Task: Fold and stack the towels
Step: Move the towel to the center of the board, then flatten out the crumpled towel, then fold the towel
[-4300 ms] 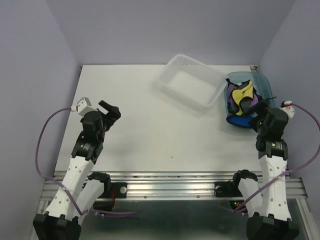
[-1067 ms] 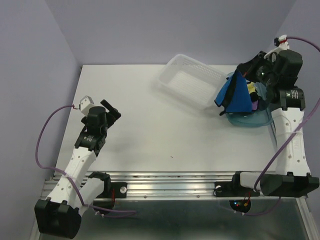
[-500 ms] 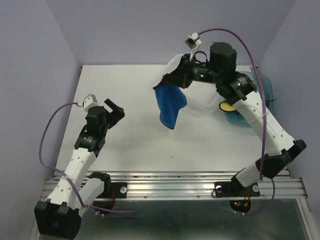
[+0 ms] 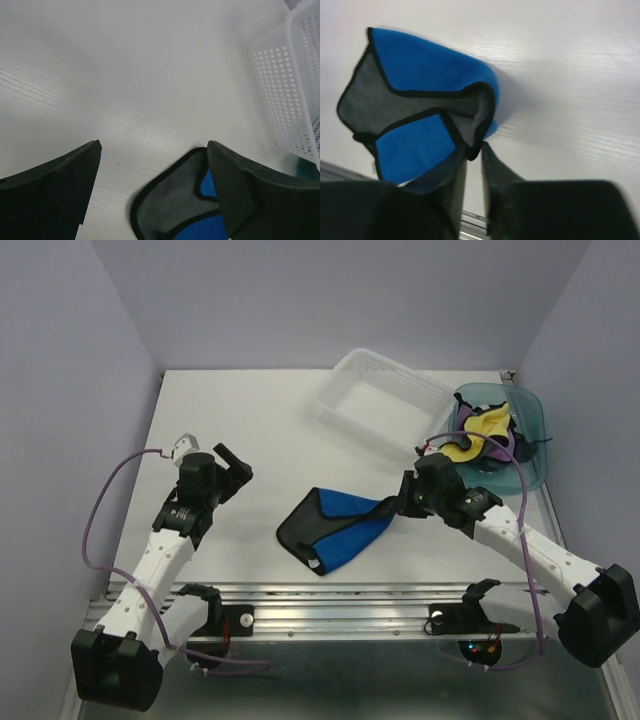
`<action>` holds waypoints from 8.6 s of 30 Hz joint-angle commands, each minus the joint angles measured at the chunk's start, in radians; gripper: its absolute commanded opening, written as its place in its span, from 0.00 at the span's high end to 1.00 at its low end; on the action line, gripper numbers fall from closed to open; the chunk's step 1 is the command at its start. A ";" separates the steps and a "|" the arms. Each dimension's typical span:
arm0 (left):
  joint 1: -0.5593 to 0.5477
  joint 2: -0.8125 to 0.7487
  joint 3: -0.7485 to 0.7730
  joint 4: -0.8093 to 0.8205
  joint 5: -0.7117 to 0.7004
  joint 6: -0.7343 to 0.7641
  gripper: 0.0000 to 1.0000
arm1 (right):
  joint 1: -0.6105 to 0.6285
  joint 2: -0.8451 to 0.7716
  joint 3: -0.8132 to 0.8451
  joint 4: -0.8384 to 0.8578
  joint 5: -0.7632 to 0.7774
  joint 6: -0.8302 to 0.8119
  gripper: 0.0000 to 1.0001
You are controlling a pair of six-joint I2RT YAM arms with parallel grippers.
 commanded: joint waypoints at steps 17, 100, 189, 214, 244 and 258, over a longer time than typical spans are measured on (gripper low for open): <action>-0.268 0.386 -0.106 0.117 0.144 -0.002 0.04 | -0.008 -0.011 -0.060 -0.167 0.324 0.097 0.02; -0.342 0.075 0.375 -0.120 -0.251 -0.100 1.00 | 0.345 0.157 0.400 0.313 0.514 -0.032 0.99; -0.187 0.286 0.071 -0.013 -0.056 -0.005 0.01 | 0.297 0.325 0.144 0.180 0.169 -0.024 0.00; 0.019 0.927 0.496 -0.063 0.015 0.323 0.12 | 0.164 0.402 0.165 0.164 0.049 -0.098 0.00; -0.064 0.996 0.493 -0.089 -0.042 0.362 0.62 | 0.118 0.438 0.161 0.187 0.025 -0.093 0.00; -0.064 0.979 0.492 -0.061 -0.002 0.385 1.00 | 0.118 0.520 0.344 0.204 0.066 -0.208 0.00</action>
